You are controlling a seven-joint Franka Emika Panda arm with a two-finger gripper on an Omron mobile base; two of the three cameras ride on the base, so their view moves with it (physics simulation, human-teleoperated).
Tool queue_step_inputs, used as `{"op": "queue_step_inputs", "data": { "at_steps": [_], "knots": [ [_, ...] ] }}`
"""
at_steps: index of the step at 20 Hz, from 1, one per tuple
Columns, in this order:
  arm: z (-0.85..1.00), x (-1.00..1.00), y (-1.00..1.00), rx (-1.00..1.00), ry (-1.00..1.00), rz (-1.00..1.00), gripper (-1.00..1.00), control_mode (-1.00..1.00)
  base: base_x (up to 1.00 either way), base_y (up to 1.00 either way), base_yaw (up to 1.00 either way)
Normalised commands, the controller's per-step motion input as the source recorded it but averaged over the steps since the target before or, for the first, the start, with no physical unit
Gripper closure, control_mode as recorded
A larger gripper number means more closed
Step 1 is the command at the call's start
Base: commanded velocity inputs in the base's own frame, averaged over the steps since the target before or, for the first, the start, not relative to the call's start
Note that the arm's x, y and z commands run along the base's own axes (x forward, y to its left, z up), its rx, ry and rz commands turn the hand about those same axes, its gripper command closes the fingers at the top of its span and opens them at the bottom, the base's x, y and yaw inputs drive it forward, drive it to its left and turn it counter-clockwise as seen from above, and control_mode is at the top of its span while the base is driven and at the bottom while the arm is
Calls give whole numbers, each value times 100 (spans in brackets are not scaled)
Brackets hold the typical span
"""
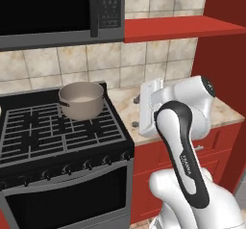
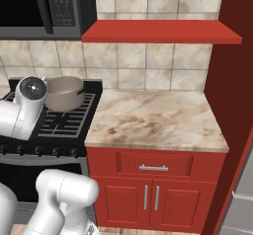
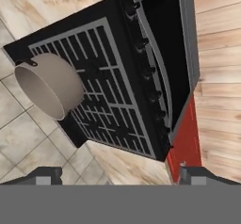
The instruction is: Move the pot and pan from the stove into the sink.
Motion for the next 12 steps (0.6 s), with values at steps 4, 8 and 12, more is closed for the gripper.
{"op": "queue_step_inputs", "data": {
  "at_steps": [4, 8, 12],
  "knots": [
    [-4, 54, 13, 0, 0, 7, -100, -100, 0, 0, 0],
    [0, 54, 3, 0, 0, 10, -100, -100, 0, 0, 0],
    [0, 55, 3, 0, 0, 9, -100, -100, 0, 0, 0]
  ]
}}
